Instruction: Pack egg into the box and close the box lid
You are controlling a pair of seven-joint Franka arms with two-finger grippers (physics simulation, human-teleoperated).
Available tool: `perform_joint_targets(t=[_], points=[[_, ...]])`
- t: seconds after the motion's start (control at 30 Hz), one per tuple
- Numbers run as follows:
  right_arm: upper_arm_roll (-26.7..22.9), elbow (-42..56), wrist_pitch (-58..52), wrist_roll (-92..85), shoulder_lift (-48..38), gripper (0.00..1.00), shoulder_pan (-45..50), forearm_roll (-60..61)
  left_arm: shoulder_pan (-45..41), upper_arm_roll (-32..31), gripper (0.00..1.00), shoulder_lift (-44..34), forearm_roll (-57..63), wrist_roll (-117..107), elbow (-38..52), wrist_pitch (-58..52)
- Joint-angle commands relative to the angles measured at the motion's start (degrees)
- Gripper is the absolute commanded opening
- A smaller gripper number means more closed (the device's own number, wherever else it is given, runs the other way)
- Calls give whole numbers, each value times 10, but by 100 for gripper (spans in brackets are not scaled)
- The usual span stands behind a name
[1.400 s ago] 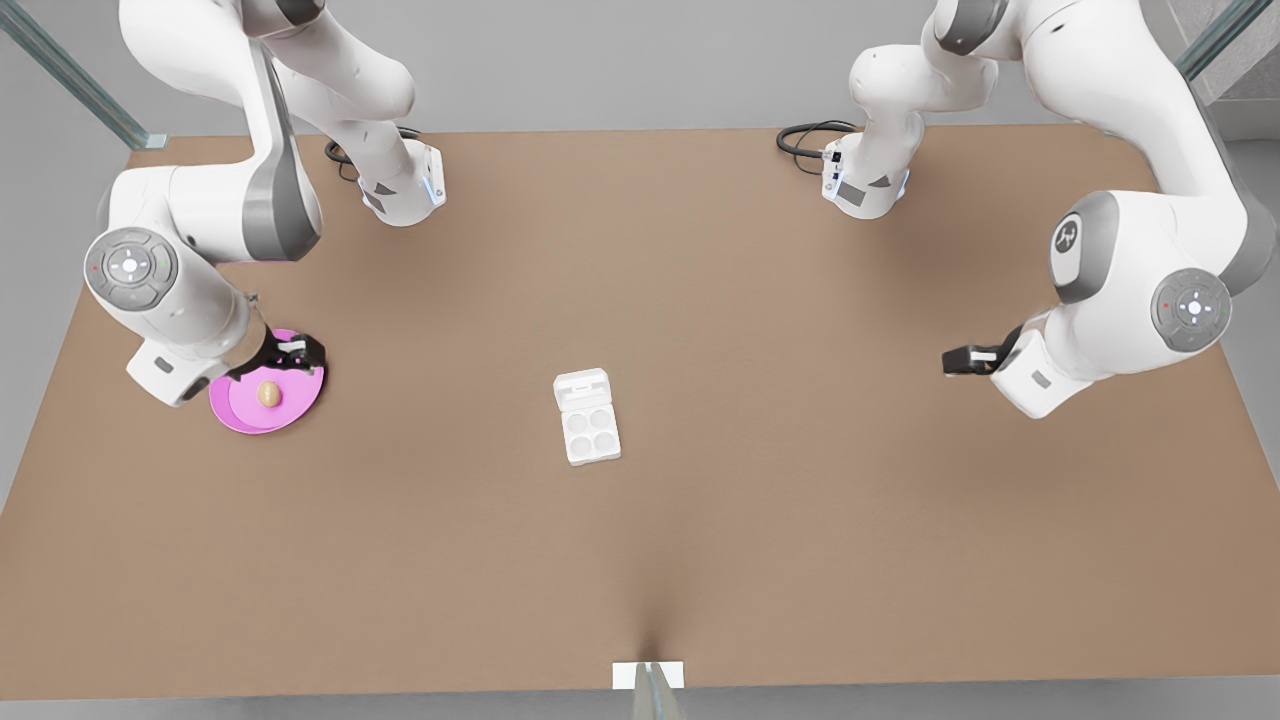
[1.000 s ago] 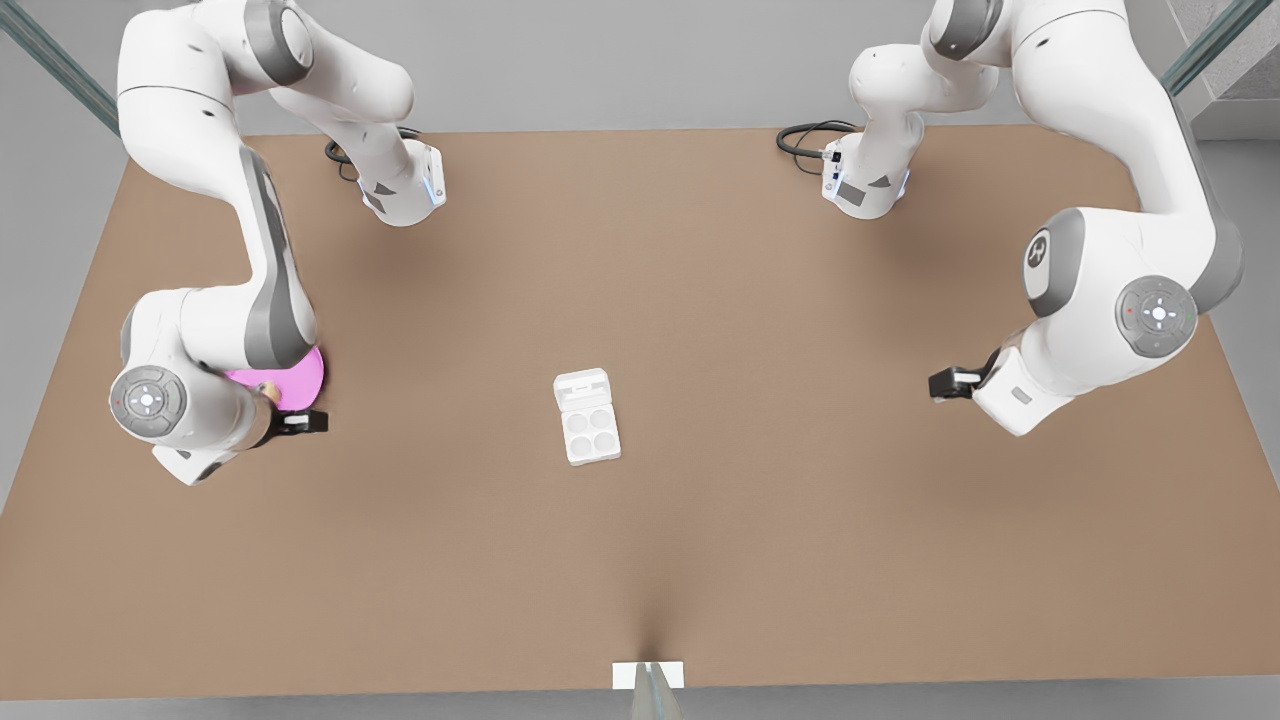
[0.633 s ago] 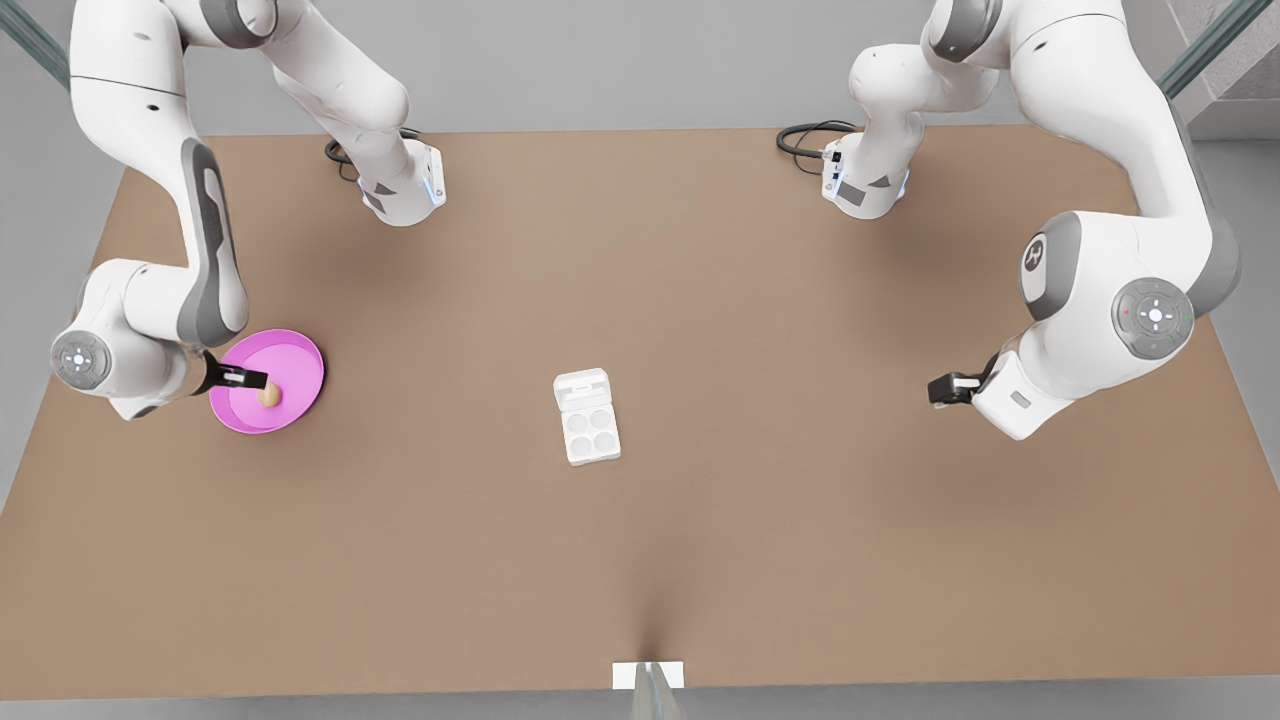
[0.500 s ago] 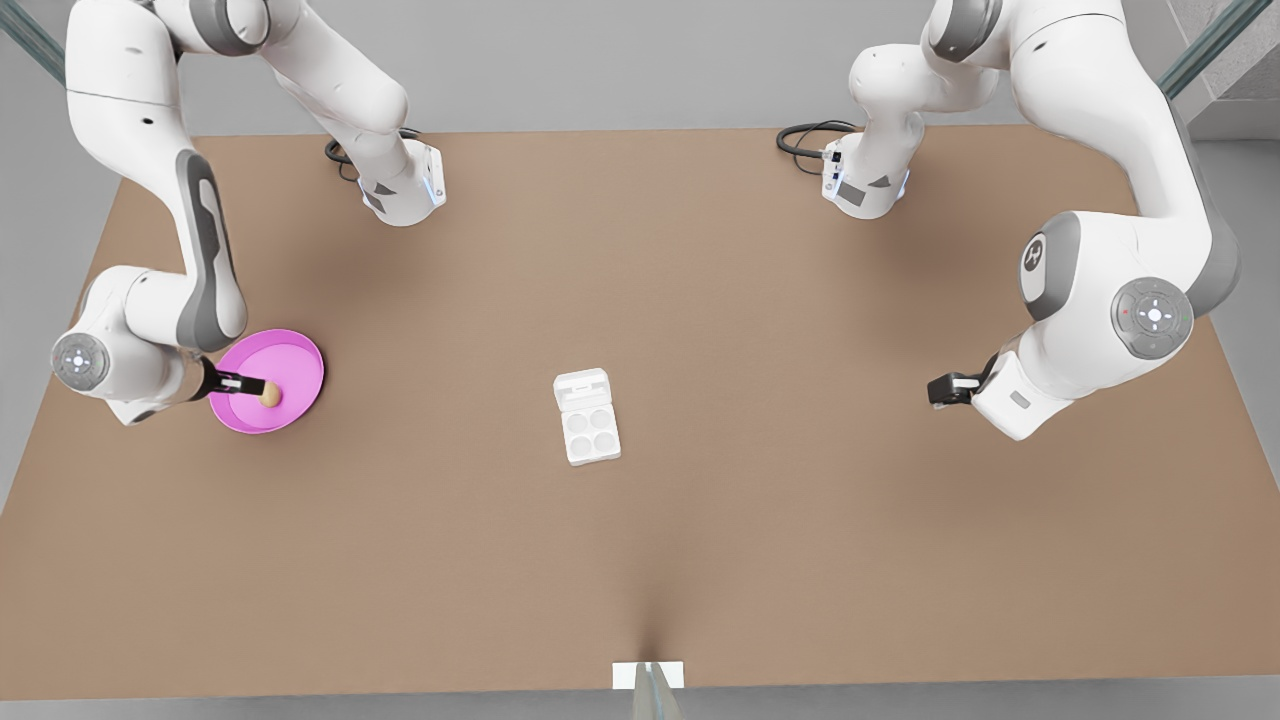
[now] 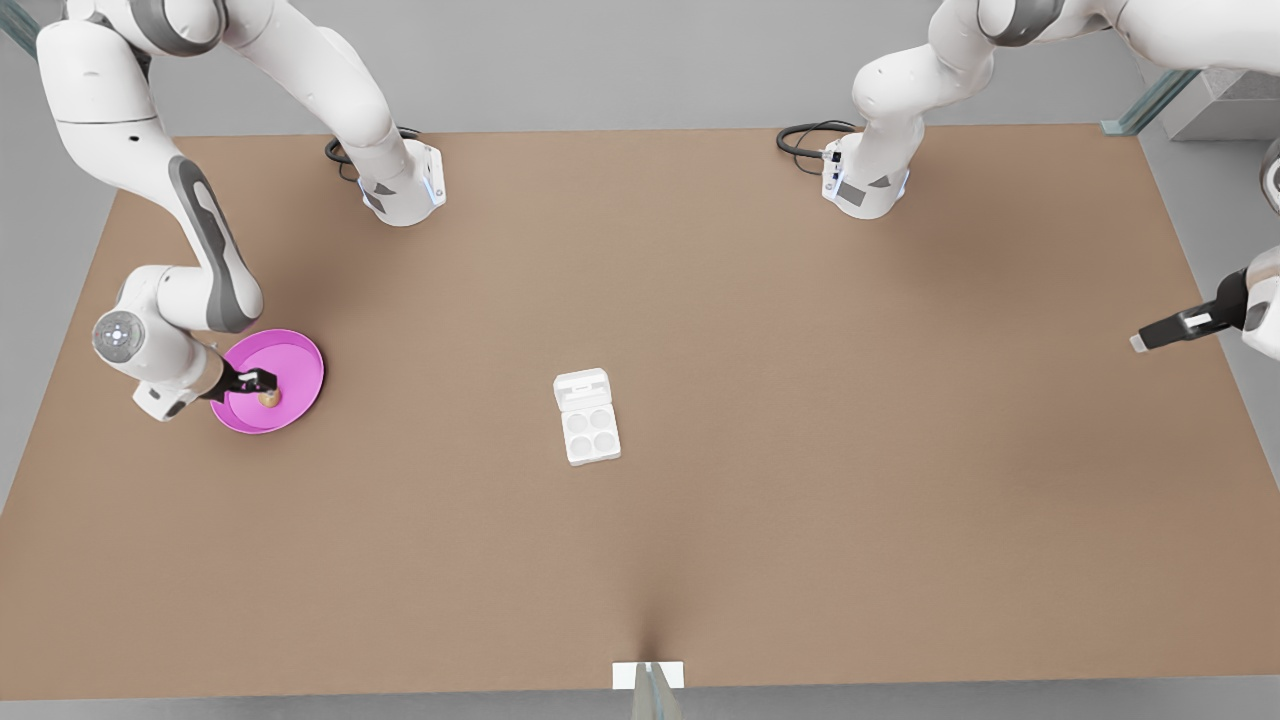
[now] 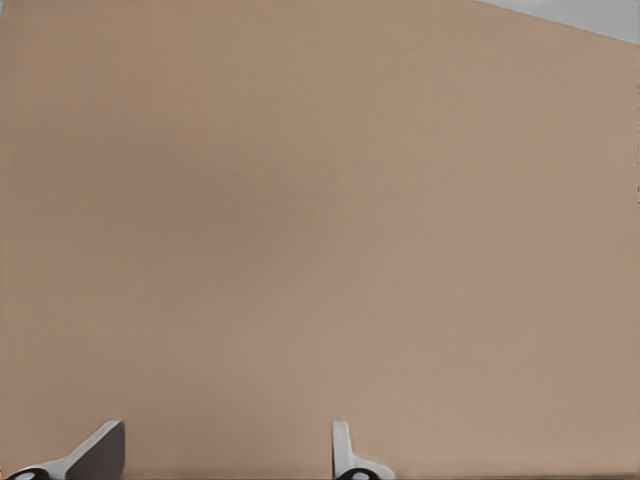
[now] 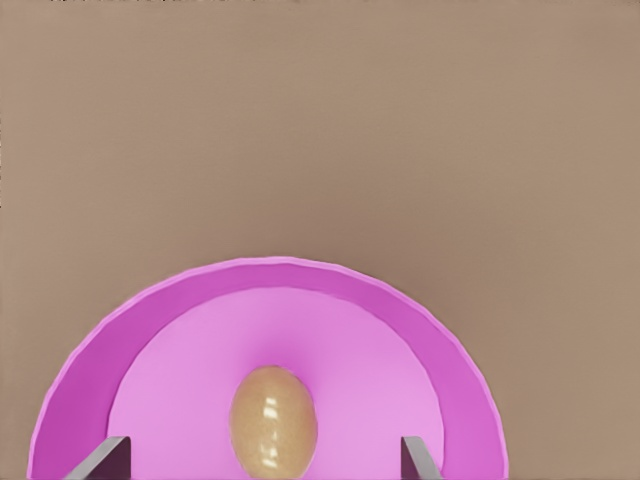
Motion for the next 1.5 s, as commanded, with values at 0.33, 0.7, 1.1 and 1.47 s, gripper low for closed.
perform_joint_targets(t=[0.33, 0.7, 1.1, 1.47], points=[[3, -28, 52, -112, 19, 100, -2, 9, -21, 4, 100, 50, 0, 60, 0, 43], [2, -54, 96, -110, 12, 100, -29, 9, -176, -73, 100, 72, 4, -47, 0, 104], [-5, -53, 122, -110, 44, 100, -39, -21, -195, -109, 100, 87, -3, -159, 15, 120], [-15, -51, 138, -110, 64, 86, -39, -32, -198, -113, 100, 84, 0, -170, 25, 124]])
